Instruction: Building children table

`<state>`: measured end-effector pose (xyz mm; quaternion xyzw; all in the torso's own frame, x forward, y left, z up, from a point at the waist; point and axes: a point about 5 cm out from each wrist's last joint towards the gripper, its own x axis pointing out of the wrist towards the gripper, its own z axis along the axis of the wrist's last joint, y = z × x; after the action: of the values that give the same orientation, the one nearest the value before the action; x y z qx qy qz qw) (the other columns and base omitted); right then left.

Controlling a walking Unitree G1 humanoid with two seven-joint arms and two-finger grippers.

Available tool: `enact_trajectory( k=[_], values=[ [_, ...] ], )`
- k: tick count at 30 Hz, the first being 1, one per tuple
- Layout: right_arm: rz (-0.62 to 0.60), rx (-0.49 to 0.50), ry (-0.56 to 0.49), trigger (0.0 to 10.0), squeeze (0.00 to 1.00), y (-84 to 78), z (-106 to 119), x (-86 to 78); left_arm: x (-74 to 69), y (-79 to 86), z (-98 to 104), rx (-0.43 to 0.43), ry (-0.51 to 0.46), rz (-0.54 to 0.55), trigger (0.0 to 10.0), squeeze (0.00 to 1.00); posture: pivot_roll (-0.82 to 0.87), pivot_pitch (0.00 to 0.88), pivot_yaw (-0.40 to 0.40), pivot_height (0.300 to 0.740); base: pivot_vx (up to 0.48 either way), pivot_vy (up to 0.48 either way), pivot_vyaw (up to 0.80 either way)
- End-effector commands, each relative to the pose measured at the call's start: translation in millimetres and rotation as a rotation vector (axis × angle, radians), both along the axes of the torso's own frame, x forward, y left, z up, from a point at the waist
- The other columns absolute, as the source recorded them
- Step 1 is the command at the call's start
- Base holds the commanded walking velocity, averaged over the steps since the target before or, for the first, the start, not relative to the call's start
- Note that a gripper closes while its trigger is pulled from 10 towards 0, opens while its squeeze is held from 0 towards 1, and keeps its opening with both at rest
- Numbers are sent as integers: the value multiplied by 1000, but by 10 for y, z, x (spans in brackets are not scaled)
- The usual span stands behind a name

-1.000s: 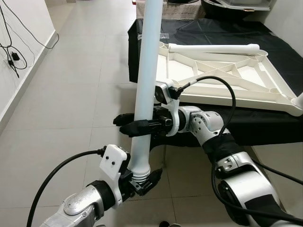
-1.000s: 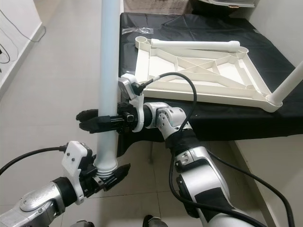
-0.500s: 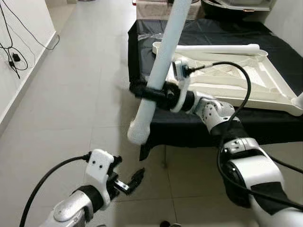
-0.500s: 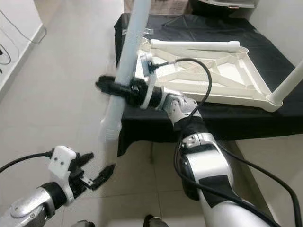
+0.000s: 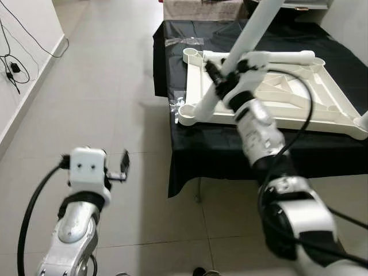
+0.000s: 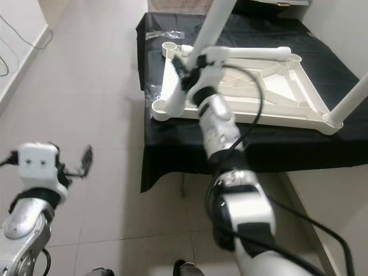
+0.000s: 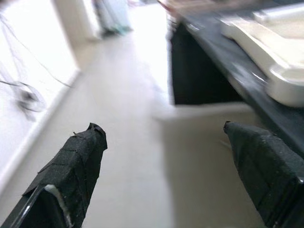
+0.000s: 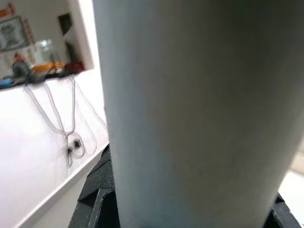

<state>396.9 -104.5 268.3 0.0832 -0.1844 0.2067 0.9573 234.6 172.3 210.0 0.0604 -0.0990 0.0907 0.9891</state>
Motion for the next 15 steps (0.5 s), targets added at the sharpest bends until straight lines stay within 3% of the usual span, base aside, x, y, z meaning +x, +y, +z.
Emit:
enact_trajectory(
  k=[1, 8, 15],
  values=[
    [-6, -16, -50, 10000, 0, 67, 33, -51, -31, 57, 16, 27, -14, 82, 10000, 0, 75, 168, -52, 740, 0, 0, 0],
    [-47, -17, -95, 10000, 0, 126, 98, -60, -30, 101, 45, 53, -37, 110, 10000, 0, 77, 165, -57, 740, 0, 0, 0],
    [-81, 10, -154, 10000, 0, 96, 291, -56, -3, 96, 53, 74, -45, 120, 10000, 0, 75, 159, -62, 740, 265, 0, 0]
  ],
)
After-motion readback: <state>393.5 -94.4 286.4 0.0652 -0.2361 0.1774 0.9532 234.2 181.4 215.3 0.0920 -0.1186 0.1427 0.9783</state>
